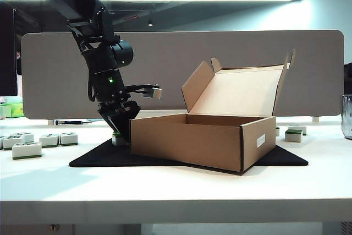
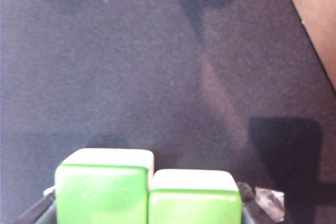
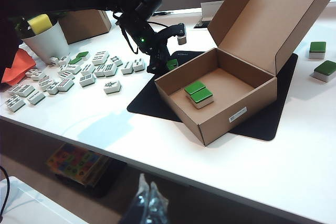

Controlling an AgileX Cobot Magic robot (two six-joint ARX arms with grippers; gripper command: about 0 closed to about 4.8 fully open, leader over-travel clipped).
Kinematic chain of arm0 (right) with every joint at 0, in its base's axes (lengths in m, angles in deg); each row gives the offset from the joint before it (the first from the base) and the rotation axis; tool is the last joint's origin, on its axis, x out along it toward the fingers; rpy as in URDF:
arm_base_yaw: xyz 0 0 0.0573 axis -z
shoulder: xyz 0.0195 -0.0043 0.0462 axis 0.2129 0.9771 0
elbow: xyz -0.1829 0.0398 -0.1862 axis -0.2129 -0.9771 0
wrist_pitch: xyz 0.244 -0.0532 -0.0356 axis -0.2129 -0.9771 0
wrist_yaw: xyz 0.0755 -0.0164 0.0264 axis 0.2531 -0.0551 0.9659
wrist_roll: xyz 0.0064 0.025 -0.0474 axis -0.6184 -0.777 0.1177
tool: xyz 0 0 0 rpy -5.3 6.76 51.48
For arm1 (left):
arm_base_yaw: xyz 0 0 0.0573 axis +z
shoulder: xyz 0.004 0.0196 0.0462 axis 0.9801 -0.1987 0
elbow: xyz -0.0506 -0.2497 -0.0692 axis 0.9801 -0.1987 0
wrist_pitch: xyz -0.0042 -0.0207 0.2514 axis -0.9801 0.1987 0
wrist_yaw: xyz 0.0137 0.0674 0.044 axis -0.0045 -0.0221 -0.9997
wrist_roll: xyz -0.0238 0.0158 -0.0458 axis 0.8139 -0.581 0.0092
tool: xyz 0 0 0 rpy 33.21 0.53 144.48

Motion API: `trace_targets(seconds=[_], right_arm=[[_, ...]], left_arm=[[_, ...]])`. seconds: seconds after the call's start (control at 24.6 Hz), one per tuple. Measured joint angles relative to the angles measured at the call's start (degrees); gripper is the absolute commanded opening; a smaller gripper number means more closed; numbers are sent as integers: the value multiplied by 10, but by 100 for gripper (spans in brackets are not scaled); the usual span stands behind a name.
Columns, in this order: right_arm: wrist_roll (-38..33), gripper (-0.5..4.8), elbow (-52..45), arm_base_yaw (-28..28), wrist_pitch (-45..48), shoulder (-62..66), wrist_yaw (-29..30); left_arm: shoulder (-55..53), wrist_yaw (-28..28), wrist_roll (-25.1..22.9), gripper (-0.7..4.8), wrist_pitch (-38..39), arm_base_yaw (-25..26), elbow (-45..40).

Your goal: Pick up four mahjong tiles and put them into the paper box.

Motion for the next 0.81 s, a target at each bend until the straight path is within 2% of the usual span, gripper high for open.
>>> trace_targets(seconds=[0.04, 0.08, 0.12, 0.2, 0.32, 0.45, 0.53, 0.57, 0.61, 0.65, 0.69, 0.81], right_arm=[[0, -1, 0, 0, 0, 0, 0], [0, -1, 0, 0, 0, 0, 0], [0, -1, 0, 0, 0, 0, 0], [0, -1, 0, 0, 0, 0, 0], [0, -1, 0, 0, 0, 0, 0], [0, -1, 0, 0, 0, 0, 0], [0, -1, 0, 0, 0, 0, 0], [0, -1, 0, 0, 0, 0, 0], [0, -1, 0, 0, 0, 0, -2], [0, -1, 0, 0, 0, 0, -7], [0, -1, 0, 0, 0, 0, -10], [0, -1, 0, 0, 0, 0, -10]], left_arm=[[0, 0, 0, 349, 0, 0, 0], [0, 0, 1, 282, 2, 0, 0], [0, 0, 2, 263, 1, -1, 0], [0, 0, 10, 263, 2, -1, 2], [2, -3, 59, 263, 1, -2, 2], [44, -8, 74, 264, 10, -2, -3], [92, -9, 129, 264, -4, -3, -1], [111, -8, 199, 264, -5, -10, -1], [122, -7, 249, 264, -5, -23, -1], [128, -6, 278, 264, -3, -35, -1], [133, -5, 304, 264, 0, -53, 0], [132, -4, 322, 264, 22, -95, 0]])
